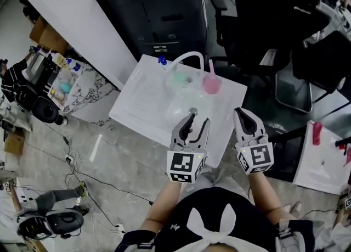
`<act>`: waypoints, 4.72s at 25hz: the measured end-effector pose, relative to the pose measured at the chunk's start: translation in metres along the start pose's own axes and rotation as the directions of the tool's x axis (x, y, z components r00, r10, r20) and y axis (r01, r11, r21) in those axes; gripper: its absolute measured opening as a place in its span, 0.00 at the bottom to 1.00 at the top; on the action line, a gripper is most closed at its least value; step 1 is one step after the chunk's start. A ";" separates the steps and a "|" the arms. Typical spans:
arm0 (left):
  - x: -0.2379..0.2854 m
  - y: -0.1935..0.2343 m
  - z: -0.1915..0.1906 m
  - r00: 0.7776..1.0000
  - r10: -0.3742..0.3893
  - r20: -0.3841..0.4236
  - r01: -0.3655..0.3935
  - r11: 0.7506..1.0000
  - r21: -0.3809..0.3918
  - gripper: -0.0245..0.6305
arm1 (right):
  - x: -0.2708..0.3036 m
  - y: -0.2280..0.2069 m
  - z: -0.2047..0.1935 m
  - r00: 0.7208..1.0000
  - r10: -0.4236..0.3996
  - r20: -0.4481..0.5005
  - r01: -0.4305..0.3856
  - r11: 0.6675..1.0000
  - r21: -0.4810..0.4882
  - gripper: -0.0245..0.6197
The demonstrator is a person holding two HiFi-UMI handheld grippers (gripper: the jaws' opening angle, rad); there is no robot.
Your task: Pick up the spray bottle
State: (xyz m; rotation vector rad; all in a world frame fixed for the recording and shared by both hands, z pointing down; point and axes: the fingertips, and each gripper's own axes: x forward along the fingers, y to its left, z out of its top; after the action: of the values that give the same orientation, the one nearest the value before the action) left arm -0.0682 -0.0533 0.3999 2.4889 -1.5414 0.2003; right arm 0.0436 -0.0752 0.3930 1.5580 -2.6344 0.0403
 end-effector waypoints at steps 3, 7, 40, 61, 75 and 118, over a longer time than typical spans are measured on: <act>0.012 0.009 0.008 1.000 -0.011 0.007 0.011 1.000 0.008 0.38 | 0.008 -0.001 0.000 1.000 -0.011 -0.015 0.011 1.000 -0.004 0.08; 0.029 0.012 0.012 1.000 -0.021 0.018 0.021 1.000 0.015 0.45 | 0.010 -0.002 -0.004 0.999 -0.015 -0.029 0.014 1.000 -0.008 0.08; 0.173 0.039 -0.007 0.990 0.071 -0.122 -0.074 0.997 -0.024 0.46 | 0.054 -0.070 -0.033 0.989 0.029 -0.143 -0.030 1.000 -0.006 0.08; 0.227 0.053 -0.048 0.966 0.086 -0.243 -0.095 0.995 -0.028 0.46 | 0.069 -0.082 -0.053 0.983 0.032 -0.182 -0.026 0.999 0.031 0.08; 0.253 0.058 -0.074 0.948 0.080 -0.308 -0.089 0.996 -0.015 0.46 | 0.076 -0.089 -0.062 0.979 0.016 -0.201 -0.008 0.999 0.039 0.08; 0.278 0.070 -0.113 0.901 0.130 -0.415 -0.116 0.992 0.059 0.27 | 0.075 -0.092 -0.073 0.975 0.005 -0.220 0.015 0.996 0.085 0.08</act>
State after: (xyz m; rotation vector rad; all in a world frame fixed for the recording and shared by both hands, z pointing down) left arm -0.0079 -0.2975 0.5788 2.1776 -1.5119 0.7339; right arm 0.0928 -0.1805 0.4700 1.4884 -2.4860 0.3123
